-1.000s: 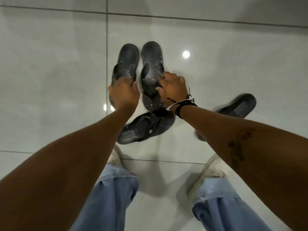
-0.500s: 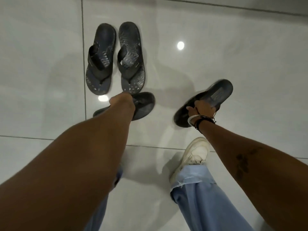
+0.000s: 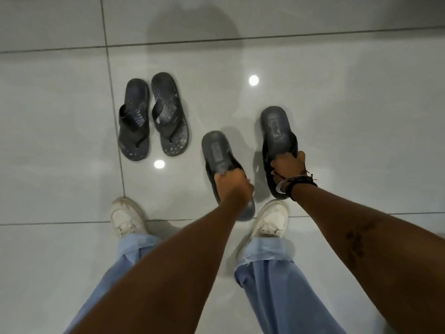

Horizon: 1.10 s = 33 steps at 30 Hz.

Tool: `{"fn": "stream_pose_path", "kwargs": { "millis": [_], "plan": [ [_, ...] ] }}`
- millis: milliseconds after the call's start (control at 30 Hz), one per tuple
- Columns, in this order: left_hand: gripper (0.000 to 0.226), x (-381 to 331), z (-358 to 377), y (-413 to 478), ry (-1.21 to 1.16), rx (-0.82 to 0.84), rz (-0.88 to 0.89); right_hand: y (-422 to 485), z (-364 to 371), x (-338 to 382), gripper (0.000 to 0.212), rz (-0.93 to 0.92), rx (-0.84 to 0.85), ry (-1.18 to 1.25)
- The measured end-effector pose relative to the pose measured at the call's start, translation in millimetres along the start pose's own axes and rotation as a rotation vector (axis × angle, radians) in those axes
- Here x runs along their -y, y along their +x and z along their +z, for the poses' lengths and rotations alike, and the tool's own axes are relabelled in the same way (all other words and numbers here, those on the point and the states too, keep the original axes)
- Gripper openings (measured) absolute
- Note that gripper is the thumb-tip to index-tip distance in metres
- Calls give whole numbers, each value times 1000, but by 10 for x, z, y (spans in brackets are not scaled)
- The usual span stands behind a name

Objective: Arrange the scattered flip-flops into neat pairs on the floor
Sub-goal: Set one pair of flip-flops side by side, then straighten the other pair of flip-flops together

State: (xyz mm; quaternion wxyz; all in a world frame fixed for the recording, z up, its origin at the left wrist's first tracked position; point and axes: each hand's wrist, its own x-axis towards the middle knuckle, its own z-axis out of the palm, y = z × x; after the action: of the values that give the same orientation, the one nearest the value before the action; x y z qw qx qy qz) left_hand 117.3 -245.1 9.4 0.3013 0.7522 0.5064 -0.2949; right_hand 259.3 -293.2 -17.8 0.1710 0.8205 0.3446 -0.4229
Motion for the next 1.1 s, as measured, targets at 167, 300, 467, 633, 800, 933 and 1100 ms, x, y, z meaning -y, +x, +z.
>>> {"fn": "stream_pose_path", "kwargs": {
  "millis": [167, 300, 467, 633, 800, 933, 1100],
  "plan": [
    [13, -438, 16, 774, 92, -52, 190, 237, -73, -247, 18, -81, -98, -30],
    [18, -636, 96, 1175, 184, 1, 274, 516, 113, -274, 30, -91, -120, -72],
    [16, -513, 188, 1142, 142, 67, 308, 634, 195, -213, 24, -93, -86, -69],
    [20, -61, -180, 1086, -143, -250, 290, 444, 238, 42, 24, -156, -355, -87],
    [35, 1091, -1042, 1364, -20, -536, -222, 444, -86, 829, 39, -311, -233, -108],
    [43, 1843, -1364, 1595, -109, -389, -408, 732, -198, 1548, 52, -297, -66, -85],
    [62, 2024, -1427, 1798, -236, -161, -427, 1006, -185, 2090, 47, -203, -54, 56]
  ]
}}
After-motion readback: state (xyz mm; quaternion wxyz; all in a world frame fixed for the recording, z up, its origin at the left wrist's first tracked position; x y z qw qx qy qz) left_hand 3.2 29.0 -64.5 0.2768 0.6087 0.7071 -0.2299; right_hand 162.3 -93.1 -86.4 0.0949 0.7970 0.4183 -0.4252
